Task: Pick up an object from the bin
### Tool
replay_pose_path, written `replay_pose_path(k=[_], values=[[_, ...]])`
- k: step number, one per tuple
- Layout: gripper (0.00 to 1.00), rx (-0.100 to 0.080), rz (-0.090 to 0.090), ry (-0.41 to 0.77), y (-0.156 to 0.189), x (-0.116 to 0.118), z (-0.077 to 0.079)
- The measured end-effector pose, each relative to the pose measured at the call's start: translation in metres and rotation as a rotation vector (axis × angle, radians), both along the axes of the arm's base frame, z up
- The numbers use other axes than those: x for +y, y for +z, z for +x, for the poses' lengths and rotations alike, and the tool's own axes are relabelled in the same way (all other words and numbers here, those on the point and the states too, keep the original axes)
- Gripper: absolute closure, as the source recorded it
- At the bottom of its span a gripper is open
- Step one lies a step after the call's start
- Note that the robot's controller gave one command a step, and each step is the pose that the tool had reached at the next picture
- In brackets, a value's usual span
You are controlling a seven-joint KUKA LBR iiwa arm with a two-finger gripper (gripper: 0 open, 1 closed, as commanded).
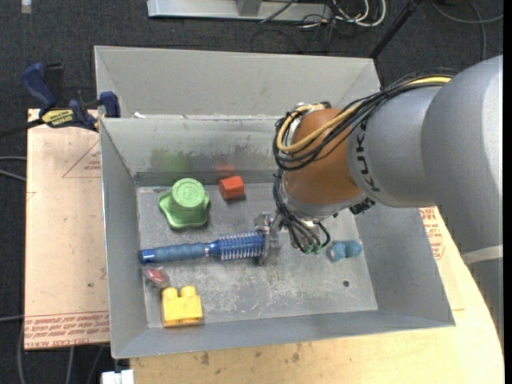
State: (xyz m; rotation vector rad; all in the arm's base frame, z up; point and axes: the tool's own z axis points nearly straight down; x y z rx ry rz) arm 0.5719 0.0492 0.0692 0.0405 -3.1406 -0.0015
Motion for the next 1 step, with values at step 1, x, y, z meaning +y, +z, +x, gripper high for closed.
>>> replay_pose_path(k=[1], values=[[1.00,-0.009,-0.001,-0.044,0.1328,-0.0264,-0.0208]])
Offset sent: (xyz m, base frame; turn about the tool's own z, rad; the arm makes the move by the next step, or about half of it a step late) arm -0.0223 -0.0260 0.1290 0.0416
